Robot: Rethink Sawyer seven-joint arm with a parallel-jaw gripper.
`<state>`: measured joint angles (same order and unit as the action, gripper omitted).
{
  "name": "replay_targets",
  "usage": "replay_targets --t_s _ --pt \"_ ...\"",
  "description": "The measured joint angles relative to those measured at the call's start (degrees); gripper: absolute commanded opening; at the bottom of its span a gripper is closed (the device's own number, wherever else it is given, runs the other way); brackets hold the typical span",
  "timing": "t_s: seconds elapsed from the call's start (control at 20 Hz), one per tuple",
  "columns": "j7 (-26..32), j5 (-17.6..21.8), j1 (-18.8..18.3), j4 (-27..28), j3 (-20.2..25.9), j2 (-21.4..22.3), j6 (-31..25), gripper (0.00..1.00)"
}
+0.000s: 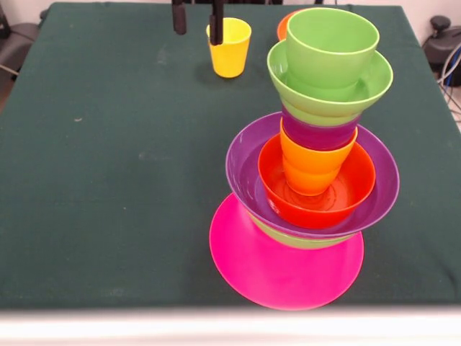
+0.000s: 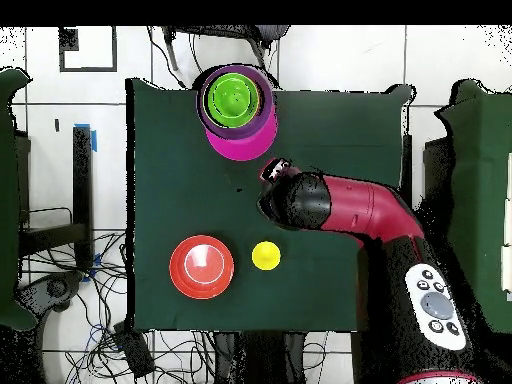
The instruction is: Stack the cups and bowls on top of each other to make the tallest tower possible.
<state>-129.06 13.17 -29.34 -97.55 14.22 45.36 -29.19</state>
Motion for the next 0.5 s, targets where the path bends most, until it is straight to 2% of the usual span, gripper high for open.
replay_targets --t_s 0.2,0.5 --pt "0.0 2.23 -1.85 -4.02 0.01 -1.44 4.34 1.0" --pt "0.0 5.01 -3.86 -7.7 0.02 -3.5 7.15 1.0"
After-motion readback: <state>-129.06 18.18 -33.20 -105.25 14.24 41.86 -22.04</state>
